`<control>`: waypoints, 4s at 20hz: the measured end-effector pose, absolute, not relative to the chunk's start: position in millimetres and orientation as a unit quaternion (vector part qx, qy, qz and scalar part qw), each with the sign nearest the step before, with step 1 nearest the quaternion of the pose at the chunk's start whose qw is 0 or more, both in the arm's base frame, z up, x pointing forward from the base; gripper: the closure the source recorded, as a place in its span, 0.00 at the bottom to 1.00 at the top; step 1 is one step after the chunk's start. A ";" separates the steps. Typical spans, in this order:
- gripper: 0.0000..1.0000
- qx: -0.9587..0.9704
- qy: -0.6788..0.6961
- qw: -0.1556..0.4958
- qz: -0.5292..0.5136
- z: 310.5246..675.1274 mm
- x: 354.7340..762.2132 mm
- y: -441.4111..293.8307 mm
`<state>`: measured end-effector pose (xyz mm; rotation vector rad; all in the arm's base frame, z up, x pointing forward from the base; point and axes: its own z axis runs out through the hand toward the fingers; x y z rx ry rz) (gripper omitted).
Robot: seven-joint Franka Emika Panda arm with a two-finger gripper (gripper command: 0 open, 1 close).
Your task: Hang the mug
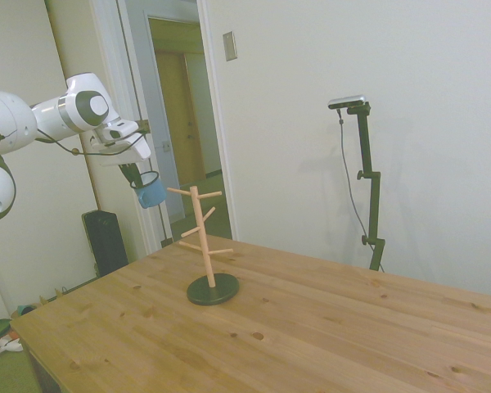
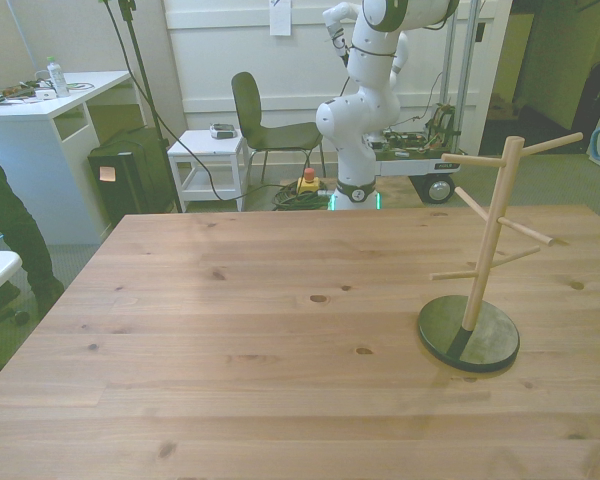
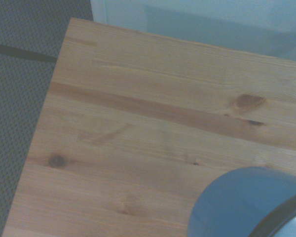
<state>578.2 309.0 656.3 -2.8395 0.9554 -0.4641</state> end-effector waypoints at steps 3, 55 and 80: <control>1.00 -0.933 0.318 0.063 -0.154 665.2 580.8 298.6; 1.00 -0.929 0.327 0.088 -0.145 682.0 604.6 215.8; 1.00 -0.928 0.336 0.103 -0.124 661.0 631.5 184.6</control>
